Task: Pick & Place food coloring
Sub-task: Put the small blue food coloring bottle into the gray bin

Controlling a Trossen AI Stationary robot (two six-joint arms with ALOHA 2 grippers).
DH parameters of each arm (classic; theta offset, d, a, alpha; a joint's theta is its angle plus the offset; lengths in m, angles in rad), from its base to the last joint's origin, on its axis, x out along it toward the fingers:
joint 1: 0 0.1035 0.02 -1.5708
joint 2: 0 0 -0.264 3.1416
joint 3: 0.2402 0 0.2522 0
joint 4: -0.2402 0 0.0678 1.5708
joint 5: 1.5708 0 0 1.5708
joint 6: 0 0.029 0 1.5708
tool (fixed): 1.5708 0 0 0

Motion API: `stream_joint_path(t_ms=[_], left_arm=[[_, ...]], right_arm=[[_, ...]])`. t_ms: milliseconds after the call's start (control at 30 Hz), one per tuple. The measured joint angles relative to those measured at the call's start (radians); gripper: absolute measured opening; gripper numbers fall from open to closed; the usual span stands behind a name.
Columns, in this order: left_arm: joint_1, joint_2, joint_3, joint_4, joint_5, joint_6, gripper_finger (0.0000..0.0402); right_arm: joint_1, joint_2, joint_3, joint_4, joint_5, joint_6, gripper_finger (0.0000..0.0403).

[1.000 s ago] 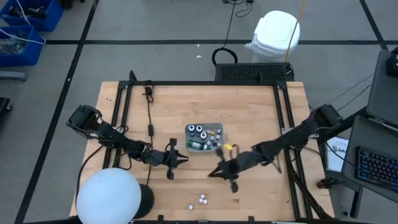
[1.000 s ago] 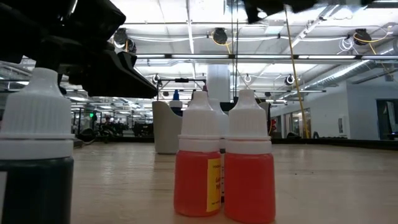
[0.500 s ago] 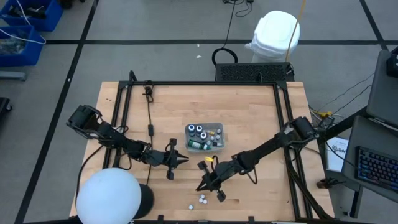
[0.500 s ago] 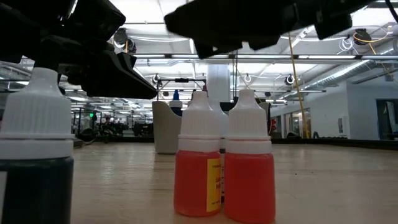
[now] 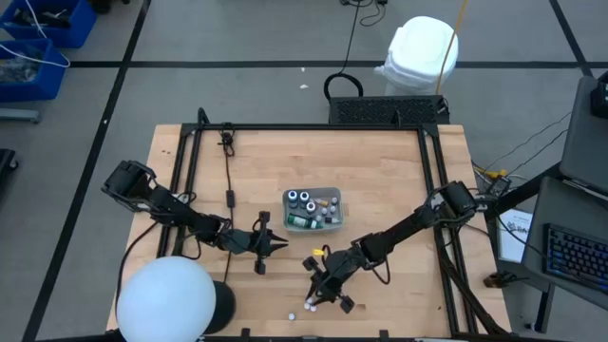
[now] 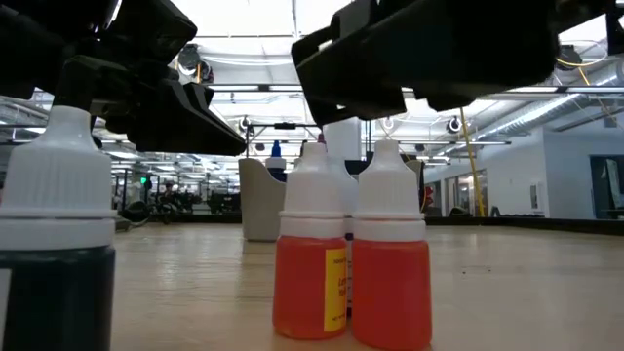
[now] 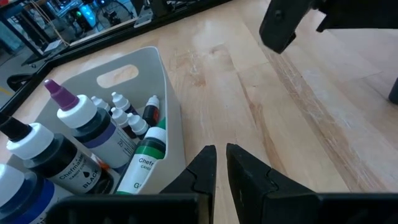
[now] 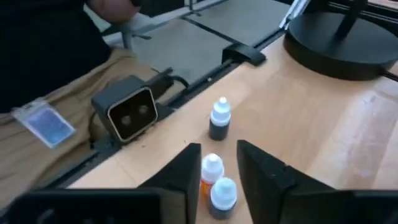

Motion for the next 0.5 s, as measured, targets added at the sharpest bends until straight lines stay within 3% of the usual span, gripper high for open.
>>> stream_joint_path(t_ms=[233,367,500], left_arm=[[0.000,0.000,0.000,0.000,0.001,-0.007,0.0047],[0.000,0.000,0.000,0.000,0.001,-0.007,0.0047],[0.000,0.000,0.000,0.000,0.001,-0.007,0.0047]], right_arm=[[-0.002,0.000,0.000,-0.013,0.032,-0.023,0.0131],[-0.002,0.000,0.000,-0.030,0.110,-0.045,0.0140],[0.000,0.000,0.000,-0.047,0.109,-0.051,0.0141]])
